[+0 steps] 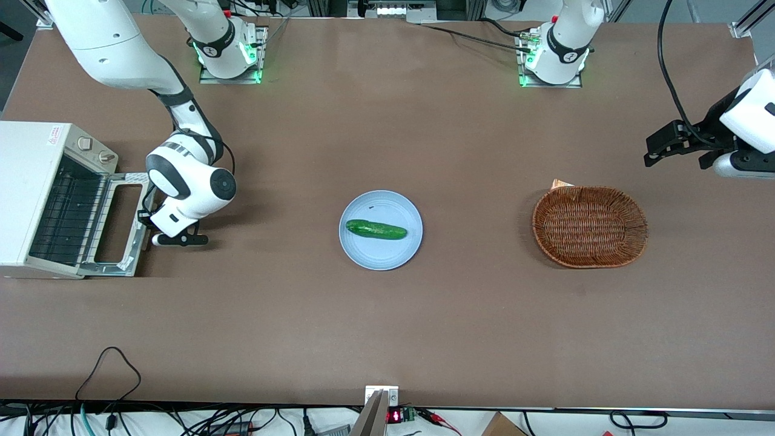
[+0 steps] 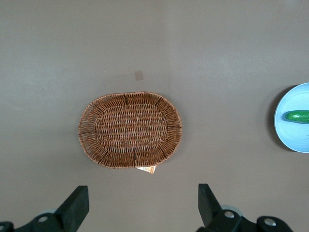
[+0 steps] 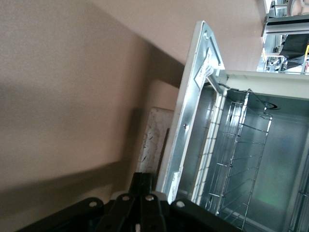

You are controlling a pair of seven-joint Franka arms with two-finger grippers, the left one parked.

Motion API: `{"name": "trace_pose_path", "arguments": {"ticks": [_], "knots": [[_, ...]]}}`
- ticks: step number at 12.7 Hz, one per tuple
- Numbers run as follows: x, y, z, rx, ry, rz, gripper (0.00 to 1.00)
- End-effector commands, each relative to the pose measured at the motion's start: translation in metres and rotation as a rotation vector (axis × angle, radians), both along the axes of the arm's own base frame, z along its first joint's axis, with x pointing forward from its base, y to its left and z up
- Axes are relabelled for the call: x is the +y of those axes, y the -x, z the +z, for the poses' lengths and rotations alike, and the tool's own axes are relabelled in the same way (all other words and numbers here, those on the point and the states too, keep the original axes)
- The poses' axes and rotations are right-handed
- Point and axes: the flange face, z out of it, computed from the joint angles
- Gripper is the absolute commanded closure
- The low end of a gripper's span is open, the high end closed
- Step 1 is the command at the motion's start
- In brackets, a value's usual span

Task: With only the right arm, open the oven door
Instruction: 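Pull the oven door down and open with the right gripper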

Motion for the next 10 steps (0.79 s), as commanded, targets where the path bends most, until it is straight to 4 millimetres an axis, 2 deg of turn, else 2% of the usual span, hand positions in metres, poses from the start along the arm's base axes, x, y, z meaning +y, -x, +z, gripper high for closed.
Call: {"name": "trace_pose_path", "arguments": {"ticks": [1, 3, 7, 10], "knots": [[-0.028, 0.002, -0.006, 0.0, 0.036, -0.061, 1.0], [-0.026, 0.005, -0.018, -0.003, 0.036, -0.072, 1.0], [-0.024, 0.006, -0.018, 0.001, 0.027, -0.084, 1.0], [-0.007, 0.005, -0.021, -0.003, -0.027, -0.123, 1.0]]}}
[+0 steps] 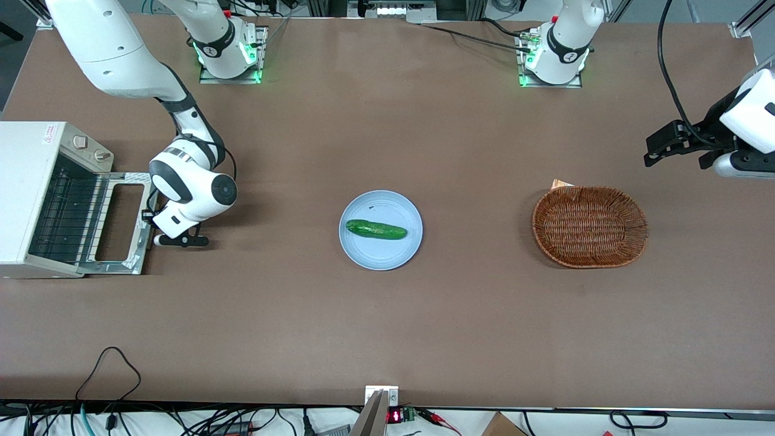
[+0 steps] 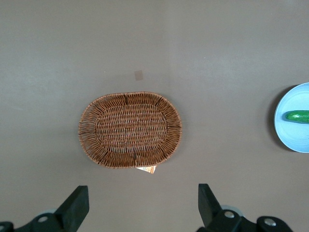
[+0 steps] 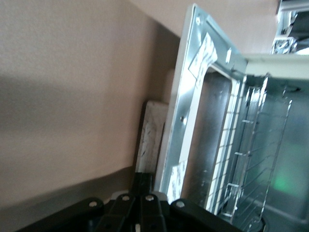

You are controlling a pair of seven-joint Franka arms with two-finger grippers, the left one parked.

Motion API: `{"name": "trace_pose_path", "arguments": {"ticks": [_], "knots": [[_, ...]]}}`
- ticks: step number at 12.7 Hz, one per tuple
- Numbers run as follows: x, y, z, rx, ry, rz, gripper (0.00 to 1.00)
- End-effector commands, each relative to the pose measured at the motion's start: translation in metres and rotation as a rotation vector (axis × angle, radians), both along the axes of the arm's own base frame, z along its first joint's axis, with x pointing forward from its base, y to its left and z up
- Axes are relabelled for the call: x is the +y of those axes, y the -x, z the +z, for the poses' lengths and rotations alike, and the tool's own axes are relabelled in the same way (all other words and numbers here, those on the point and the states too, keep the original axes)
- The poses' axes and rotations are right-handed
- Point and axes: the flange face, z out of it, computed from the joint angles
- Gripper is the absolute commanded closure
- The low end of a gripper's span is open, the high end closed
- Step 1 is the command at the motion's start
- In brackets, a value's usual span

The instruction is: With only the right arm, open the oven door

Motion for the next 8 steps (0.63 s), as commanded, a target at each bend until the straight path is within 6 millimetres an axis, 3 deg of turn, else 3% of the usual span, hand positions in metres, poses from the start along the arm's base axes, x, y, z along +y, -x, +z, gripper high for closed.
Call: {"name": "trace_pose_path", "arguments": {"ticks": [1, 4, 8], "knots": [[0.005, 0.001, -0.002, 0.001, -0.014, -0.047, 1.0], [0.021, -0.006, 0.005, -0.006, -0.076, -0.103, 1.0], [0.046, -0.019, 0.049, -0.022, -0.255, -0.272, 0.96]]}}
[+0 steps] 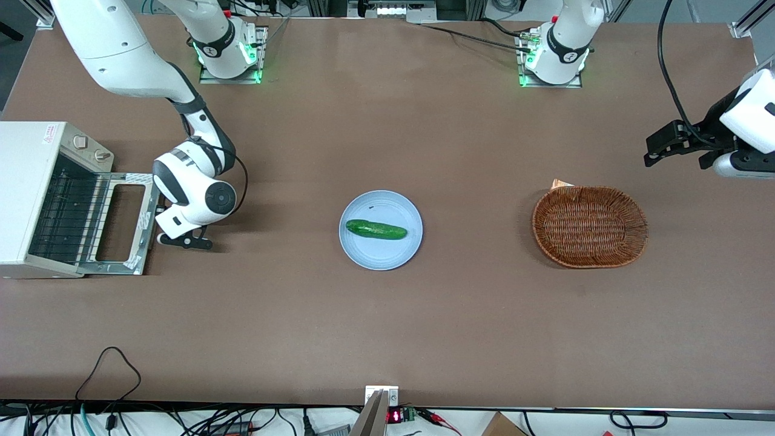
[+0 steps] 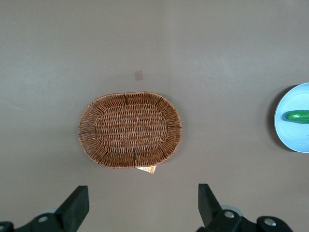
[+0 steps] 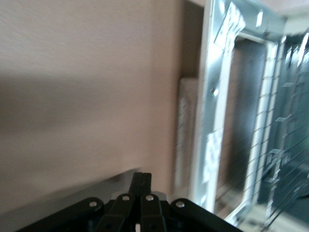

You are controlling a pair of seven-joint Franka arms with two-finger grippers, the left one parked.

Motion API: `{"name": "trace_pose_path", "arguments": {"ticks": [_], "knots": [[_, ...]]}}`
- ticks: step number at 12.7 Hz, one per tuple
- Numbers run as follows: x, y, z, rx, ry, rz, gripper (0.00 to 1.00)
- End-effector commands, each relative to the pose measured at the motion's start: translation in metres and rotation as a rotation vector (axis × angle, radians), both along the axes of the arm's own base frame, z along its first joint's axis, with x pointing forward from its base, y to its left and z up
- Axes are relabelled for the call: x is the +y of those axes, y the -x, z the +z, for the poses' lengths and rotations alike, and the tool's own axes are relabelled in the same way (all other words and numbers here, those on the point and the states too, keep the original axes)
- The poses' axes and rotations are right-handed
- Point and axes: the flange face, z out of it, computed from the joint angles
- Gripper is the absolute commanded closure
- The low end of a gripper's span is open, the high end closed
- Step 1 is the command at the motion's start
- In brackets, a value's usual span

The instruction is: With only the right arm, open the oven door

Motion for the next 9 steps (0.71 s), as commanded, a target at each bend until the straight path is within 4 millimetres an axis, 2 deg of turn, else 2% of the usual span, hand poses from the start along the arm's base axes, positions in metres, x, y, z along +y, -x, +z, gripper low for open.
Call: {"name": "trace_pose_path", "arguments": {"ticks": [1, 2, 3, 5, 6, 9], "knots": [[0.014, -0.01, 0.046, 0.012, -0.132, -0.063, 0.76], [0.017, -0.013, 0.063, 0.012, -0.198, -0.101, 0.24], [0.02, -0.015, 0.078, 0.011, -0.246, -0.124, 0.01], [0.019, -0.02, 0.108, 0.08, -0.332, -0.168, 0.0], [0.019, -0.028, 0.132, 0.132, -0.396, -0.181, 0.0], [-0.001, -0.047, 0.203, 0.25, -0.56, -0.254, 0.0]]}}
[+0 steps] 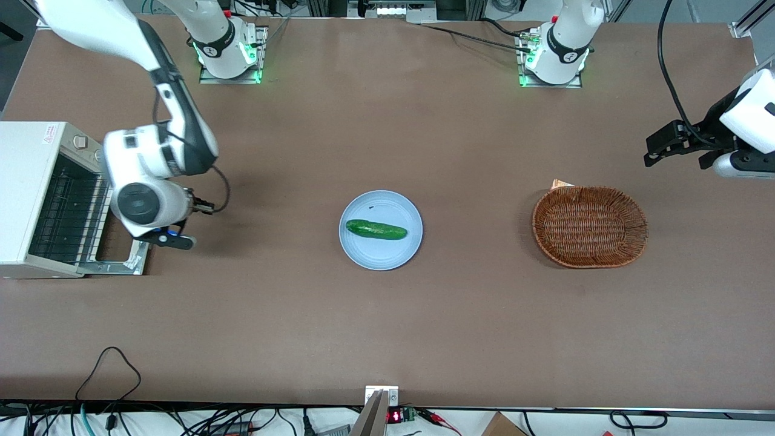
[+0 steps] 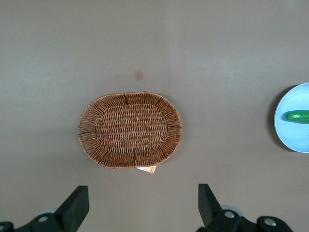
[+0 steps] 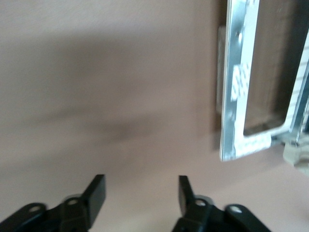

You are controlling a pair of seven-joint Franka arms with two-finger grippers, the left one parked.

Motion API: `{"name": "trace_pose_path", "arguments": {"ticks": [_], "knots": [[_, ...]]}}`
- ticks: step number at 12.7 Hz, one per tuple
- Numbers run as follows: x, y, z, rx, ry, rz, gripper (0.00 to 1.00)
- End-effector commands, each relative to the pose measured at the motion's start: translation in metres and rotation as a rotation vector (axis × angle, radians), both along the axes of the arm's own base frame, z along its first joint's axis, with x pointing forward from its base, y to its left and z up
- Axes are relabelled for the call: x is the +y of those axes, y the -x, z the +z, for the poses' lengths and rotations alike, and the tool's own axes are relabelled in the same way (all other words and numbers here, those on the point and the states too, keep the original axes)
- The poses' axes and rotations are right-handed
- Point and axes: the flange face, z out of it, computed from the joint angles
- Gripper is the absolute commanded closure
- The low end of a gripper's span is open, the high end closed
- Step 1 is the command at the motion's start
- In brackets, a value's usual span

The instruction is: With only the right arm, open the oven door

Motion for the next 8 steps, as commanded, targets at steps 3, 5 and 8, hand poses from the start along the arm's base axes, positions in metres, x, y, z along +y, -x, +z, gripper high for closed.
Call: {"name": "trace_pose_path", "arguments": {"ticks": [3, 5, 8], "knots": [[-0.043, -0.02, 0.098, 0.104, -0.221, -0.074, 0.0], [-0.06, -0.02, 0.144, 0.082, -0.306, -0.087, 0.0], [-0.084, -0.006, 0.217, -0.046, -0.357, -0.083, 0.0]]}}
